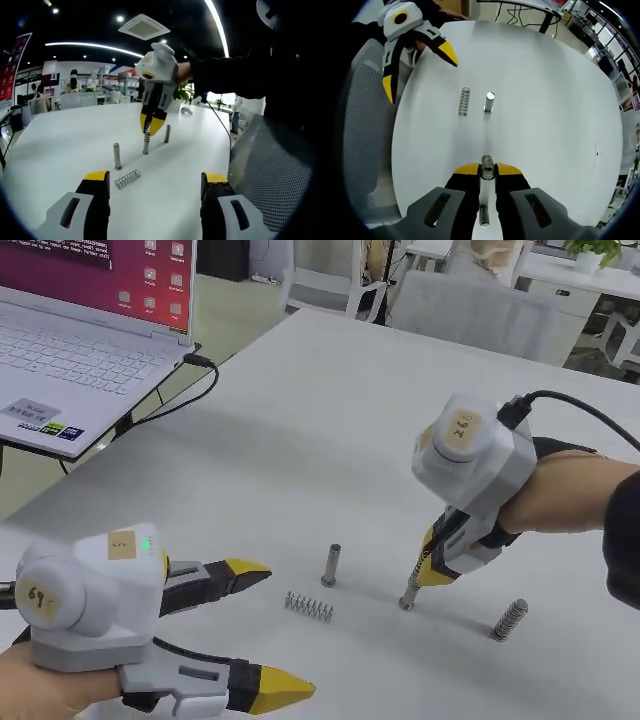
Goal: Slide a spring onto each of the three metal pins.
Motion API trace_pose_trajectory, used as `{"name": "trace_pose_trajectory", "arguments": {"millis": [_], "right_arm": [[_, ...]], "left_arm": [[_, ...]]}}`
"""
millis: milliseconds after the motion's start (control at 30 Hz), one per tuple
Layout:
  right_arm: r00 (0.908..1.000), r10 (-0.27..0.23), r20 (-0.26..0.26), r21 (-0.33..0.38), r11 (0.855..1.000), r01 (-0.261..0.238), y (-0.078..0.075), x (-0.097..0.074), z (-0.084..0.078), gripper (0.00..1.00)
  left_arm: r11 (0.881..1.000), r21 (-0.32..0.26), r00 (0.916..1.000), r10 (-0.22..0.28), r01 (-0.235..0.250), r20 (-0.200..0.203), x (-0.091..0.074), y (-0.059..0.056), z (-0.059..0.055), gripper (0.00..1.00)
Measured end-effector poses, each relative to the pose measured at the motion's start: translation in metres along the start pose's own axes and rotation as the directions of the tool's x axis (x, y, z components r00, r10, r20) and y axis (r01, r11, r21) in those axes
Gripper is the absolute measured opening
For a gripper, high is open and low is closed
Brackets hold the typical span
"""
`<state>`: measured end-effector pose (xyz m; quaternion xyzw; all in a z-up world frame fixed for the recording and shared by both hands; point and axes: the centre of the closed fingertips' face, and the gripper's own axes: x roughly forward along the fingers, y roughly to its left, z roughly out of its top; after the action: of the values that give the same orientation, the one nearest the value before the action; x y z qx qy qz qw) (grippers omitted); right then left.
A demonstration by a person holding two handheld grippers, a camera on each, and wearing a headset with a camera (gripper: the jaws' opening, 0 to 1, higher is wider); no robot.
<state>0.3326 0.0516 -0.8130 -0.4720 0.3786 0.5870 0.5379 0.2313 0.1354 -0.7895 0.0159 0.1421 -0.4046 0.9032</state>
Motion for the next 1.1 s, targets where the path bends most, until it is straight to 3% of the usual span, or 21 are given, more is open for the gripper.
{"name": "trace_pose_trajectory", "arguments": {"millis": [667, 1100], "right_arm": [[0.9996, 0.009, -0.025, 0.009, 1.0, -0.009, 0.004, 0.027, -0.006, 0.09], [0.9997, 0.014, -0.022, 0.012, 1.0, -0.013, 0.003, 0.028, -0.006, 0.09]], "left_arm": [[1.0, -0.004, 1.0, -0.001, 0.001, -0.001, -0.001, -0.002, 0.0, 0.69], [1.0, -0.002, 1.0, 0.0, 0.0, 0.0, -0.002, -0.003, 0.0, 0.69]]}}
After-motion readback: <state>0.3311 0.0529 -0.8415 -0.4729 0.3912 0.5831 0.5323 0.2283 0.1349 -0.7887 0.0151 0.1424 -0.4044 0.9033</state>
